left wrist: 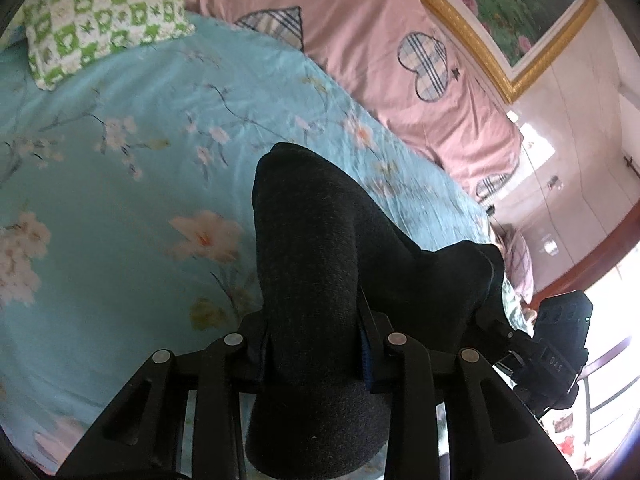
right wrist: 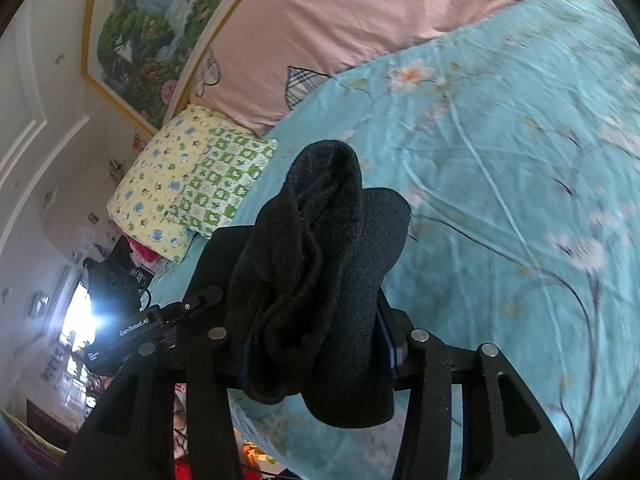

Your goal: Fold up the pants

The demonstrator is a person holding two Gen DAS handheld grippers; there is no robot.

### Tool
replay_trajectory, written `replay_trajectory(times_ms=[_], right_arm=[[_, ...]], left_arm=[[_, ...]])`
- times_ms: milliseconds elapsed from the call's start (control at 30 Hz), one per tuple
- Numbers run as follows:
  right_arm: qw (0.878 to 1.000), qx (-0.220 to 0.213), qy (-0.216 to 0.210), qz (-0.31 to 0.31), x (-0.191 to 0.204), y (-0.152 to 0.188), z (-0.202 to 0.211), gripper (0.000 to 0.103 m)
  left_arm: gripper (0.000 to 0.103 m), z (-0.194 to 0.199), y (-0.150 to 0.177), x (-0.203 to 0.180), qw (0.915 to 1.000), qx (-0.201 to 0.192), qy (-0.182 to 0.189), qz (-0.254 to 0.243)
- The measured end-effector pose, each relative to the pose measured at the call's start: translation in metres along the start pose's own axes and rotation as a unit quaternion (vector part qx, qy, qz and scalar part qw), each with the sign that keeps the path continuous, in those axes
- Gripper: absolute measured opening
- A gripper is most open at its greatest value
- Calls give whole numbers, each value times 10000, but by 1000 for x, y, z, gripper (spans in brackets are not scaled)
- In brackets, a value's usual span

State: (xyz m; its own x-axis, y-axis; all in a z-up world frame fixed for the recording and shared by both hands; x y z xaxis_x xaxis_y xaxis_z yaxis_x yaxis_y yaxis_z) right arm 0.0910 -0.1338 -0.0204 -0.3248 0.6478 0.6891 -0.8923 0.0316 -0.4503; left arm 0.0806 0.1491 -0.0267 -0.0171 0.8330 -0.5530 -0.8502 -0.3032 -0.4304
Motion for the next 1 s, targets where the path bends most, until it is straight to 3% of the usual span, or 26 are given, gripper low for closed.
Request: replay_trajectory(times_ms=[467, 1000], right_arm=[[9961, 253, -264, 801, 48, -66, -71, 49], [9892, 405, -365, 1362, 58, -128, -145, 49]], left_arm=[[33, 37, -49, 50, 9963, -586, -520, 366], [33, 22, -102, 88, 9890, -858, -1030, 621]])
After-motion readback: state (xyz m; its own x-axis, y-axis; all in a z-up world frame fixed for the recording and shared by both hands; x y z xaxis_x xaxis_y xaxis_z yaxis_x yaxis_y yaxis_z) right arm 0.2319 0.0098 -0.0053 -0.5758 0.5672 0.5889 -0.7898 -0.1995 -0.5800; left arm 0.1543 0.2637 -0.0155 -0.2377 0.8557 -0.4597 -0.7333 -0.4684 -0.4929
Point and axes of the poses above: each gripper's, at about its wrist camera, not at the fingertips, and z roughly against the way its jaws point, x to its left, y to its underside, the point moved 3 cm from there along -z, roughly the way its jaws point, and after that the axes turned 12 degrees about x, right-handed, at the moved point
